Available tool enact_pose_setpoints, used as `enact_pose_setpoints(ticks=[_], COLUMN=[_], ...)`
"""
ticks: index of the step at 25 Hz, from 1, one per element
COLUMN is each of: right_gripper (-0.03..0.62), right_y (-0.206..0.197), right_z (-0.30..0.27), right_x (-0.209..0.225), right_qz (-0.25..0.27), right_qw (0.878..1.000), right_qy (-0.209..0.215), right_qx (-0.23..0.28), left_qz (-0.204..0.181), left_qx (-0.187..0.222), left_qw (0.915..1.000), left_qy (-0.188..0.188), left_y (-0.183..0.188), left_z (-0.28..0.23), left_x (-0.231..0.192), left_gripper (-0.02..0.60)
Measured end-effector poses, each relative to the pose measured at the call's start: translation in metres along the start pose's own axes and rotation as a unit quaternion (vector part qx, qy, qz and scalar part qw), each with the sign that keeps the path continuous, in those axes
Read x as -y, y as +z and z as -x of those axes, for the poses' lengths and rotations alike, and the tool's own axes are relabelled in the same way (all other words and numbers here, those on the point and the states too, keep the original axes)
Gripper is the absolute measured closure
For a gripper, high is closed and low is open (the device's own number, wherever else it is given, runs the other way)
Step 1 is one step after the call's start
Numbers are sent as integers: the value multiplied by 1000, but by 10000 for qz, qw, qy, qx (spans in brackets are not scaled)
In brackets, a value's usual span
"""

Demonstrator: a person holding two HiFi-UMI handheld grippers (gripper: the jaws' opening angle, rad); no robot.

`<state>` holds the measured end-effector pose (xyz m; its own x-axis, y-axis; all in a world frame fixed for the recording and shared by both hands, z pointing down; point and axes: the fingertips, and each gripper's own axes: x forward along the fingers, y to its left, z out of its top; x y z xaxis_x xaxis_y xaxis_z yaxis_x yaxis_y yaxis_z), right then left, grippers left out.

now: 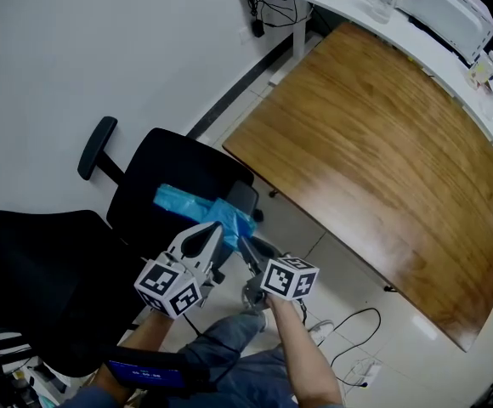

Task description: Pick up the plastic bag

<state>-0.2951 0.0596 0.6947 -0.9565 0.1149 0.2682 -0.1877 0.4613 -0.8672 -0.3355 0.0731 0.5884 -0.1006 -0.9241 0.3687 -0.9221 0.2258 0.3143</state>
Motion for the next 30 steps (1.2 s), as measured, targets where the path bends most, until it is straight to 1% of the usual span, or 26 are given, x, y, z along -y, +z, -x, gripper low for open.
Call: enact_pose_setpoints(ticks=[4,9,12,15,18,24,30], right_gripper=[594,594,594,594,594,594,594], right_y=[17,44,56,68,82,117,148], right_z=[-6,-17,-24,-30,-41,-61,-69], right_x=[-25,-65,-90,-115,-138,-186,-224], right_qz=[261,702,965,1251,1578,2066,2414], right_qw=[9995,9967,9939,9900,9847,9752,9674], right_qy=[142,354,442,490,503,620,720], right_qx=[-50,-176,-290,-429,-547,-500,-277], left_qz=[120,264,394,602,656,845,807], left_qx=[97,372,597,910,1165,1532,1874], left_qw=[9999,9987,9969,9927,9891,9824,9763], left_qy=[78,220,332,508,610,659,723], left_y=[8,29,45,67,89,128,164], left_z=[0,1,9,21,33,41,44], left_x=[-4,-8,-10,-14,-17,-27,-30], left_gripper=[575,575,575,575,575,577,575])
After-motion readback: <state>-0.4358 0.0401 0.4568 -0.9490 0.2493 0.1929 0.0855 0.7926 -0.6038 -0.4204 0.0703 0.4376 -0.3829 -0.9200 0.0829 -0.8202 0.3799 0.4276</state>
